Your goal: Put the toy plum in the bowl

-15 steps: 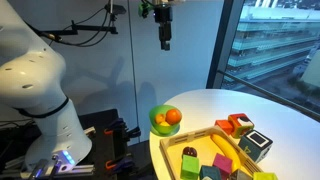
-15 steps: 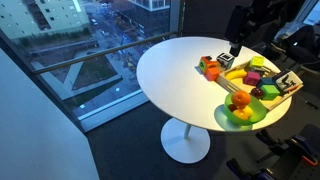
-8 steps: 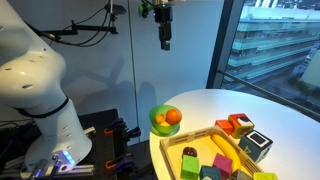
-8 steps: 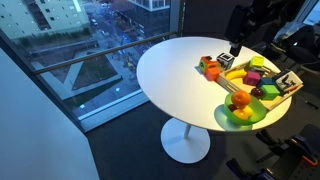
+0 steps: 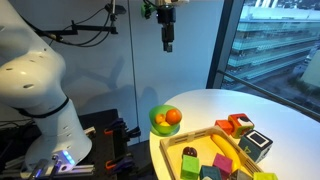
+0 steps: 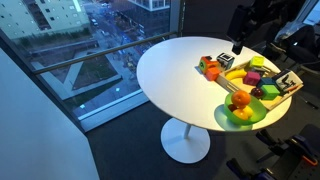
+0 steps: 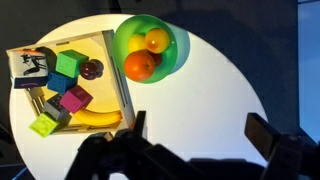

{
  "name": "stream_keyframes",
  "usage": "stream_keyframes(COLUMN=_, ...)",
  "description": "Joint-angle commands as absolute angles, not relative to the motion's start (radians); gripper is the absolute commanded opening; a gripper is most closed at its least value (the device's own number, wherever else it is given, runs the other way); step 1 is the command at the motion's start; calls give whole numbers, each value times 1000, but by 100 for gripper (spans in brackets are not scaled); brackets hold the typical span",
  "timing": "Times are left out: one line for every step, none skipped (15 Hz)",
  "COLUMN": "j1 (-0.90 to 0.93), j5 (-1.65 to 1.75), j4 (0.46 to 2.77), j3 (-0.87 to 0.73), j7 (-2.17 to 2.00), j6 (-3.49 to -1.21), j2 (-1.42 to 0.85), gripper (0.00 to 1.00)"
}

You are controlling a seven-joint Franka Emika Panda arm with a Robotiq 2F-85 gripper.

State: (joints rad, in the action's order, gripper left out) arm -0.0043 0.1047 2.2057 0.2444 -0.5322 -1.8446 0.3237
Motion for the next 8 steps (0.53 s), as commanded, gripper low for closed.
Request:
stream_keyframes(j1=-6, j5=130, j4=2208, j3=206, j7=-552, j6=-1861, j2=311, gripper=100)
stream_keyframes(j1=-9, j5=125, j4=2211, j3=194, j7=-550, j6=-1867, j2=309, gripper=100)
stream_keyframes(j1=-12, j5=122, j4=2212, j3=182, j7=-548, j6=-1872, j2=304, gripper=100)
stream_keyframes(j1=-16, j5=117, j4=2216, j3=169, j7=-545, j6=-1880, j2=301, gripper=100)
stream_keyframes(j1=-20, j5=109, j4=2220, j3=154, j7=-540, j6=-1887, j2=298, gripper=100)
stream_keyframes(j1=-24, j5=105, j4=2224, j3=141, j7=-536, j6=-1898, j2=294, gripper=100)
stream_keyframes(j1=-30, j5=102, j4=2230, j3=126, j7=-533, j6=-1911, j2=290, gripper=100)
stream_keyframes(j1=-34, j5=91, j4=2237, j3=109, j7=-522, j6=-1926, j2=287, gripper=100)
